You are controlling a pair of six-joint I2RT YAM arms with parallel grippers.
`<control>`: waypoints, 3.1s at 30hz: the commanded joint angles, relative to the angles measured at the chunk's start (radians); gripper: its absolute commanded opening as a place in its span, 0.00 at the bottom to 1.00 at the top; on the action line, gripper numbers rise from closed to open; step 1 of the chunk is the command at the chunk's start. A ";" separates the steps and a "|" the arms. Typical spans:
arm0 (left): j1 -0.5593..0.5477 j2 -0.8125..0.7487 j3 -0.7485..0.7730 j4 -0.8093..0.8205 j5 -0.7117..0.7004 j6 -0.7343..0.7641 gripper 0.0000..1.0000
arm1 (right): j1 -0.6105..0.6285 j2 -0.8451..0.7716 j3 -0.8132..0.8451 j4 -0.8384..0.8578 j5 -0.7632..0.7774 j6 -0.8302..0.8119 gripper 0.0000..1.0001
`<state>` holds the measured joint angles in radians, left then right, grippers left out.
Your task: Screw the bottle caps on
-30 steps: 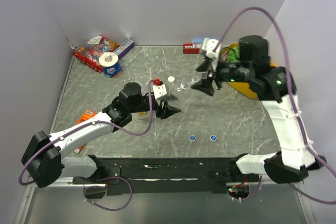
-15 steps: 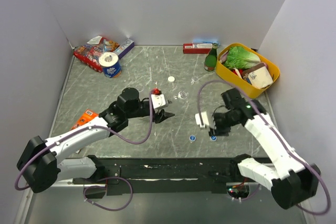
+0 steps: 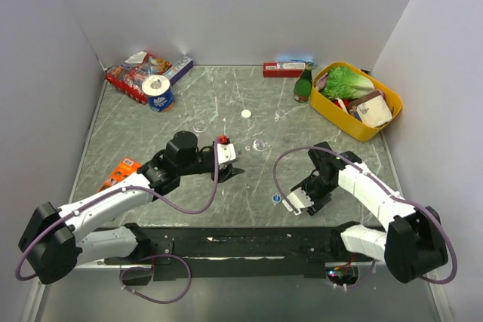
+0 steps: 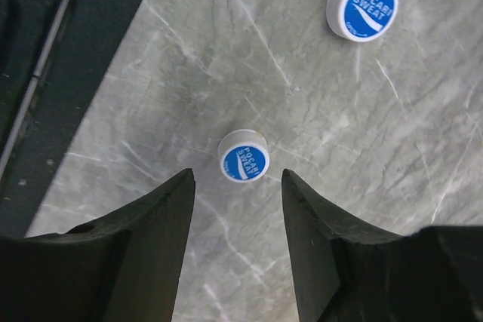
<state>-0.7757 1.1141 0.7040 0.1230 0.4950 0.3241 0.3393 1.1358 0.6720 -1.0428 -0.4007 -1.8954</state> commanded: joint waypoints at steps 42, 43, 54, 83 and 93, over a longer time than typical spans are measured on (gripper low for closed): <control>0.003 0.036 0.005 0.010 0.005 0.050 0.01 | -0.005 -0.023 0.090 -0.049 -0.042 0.073 0.26; 0.004 0.039 0.000 0.006 0.013 0.071 0.01 | -0.003 -0.066 0.136 -0.087 -0.065 0.128 0.25; 0.009 0.072 -0.084 0.075 0.045 0.257 0.01 | 0.119 -0.145 0.687 -0.278 -0.251 0.490 0.22; 0.006 0.024 -0.130 0.171 0.066 0.227 0.01 | 0.474 -0.051 0.663 0.090 -0.092 0.631 0.23; 0.006 -0.002 -0.262 0.461 0.013 0.083 0.01 | 0.477 0.129 0.857 -0.113 -0.122 0.757 0.23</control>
<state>-0.7635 1.1500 0.4797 0.3405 0.4915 0.4767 0.8139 1.1870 1.4193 -1.0531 -0.5087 -1.2289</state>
